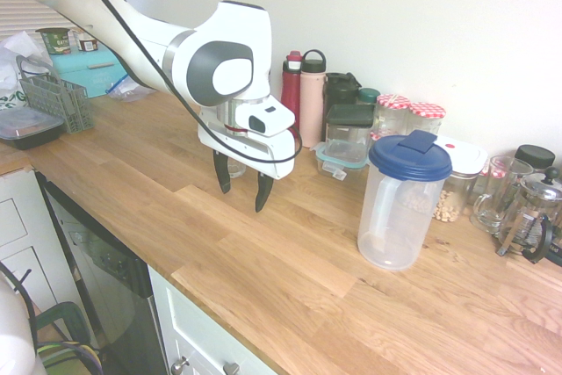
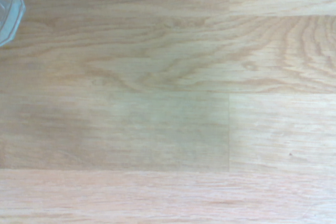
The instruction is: Pour me some water
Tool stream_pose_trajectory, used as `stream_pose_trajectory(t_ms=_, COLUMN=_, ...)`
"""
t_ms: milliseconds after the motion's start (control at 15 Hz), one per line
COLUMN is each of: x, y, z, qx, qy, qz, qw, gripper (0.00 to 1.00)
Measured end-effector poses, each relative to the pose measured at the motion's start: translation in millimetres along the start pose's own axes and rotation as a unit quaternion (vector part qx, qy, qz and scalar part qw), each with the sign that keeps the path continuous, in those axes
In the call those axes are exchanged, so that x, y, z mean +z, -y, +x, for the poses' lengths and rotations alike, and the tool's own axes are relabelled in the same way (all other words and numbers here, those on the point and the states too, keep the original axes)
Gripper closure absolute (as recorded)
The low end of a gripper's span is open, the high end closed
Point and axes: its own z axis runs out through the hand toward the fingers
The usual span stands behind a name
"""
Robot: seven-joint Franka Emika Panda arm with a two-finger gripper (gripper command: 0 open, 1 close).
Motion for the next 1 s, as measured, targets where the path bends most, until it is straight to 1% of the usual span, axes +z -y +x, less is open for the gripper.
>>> stream_pose_trajectory(t_ms=67, x=0.5, y=-0.1, z=0.1, qx=-0.001, qy=0.0, qz=-0.001, qw=1.0, gripper=0.0)
stream_pose_trajectory(t_ms=133, x=-0.5, y=1.1, z=0.9, qx=-0.015, qy=-0.005, qz=0.003, qw=1.0, gripper=0.0)
stream_pose_trajectory(t_ms=267, x=-20.4, y=1.6, z=8.9, qx=-0.065, qy=-0.025, qz=0.026, qw=0.997, gripper=0.0)
stream_pose_trajectory(t_ms=333, x=-42.1, y=-2.3, z=15.1, qx=-0.082, qy=-0.042, qz=0.04, qw=0.995, gripper=0.0)
stream_pose_trajectory(t_ms=467, x=-105.0, y=-22.0, z=27.4, qx=-0.094, qy=-0.093, qz=0.07, qw=0.989, gripper=0.0)
stream_pose_trajectory(t_ms=600, x=-162.3, y=-51.8, z=32.3, qx=-0.085, qy=-0.134, qz=0.085, qw=0.984, gripper=0.0)
stream_pose_trajectory(t_ms=733, x=-199.7, y=-84.6, z=40.6, qx=-0.066, qy=-0.162, qz=0.084, qw=0.981, gripper=0.0)
stream_pose_trajectory(t_ms=867, x=-219.7, y=-115.7, z=53.4, qx=-0.045, qy=-0.175, qz=0.073, qw=0.981, gripper=0.0)
stream_pose_trajectory(t_ms=1000, x=-224.9, y=-151.9, z=71.1, qx=-0.026, qy=-0.179, qz=0.053, qw=0.982, gripper=0.0)
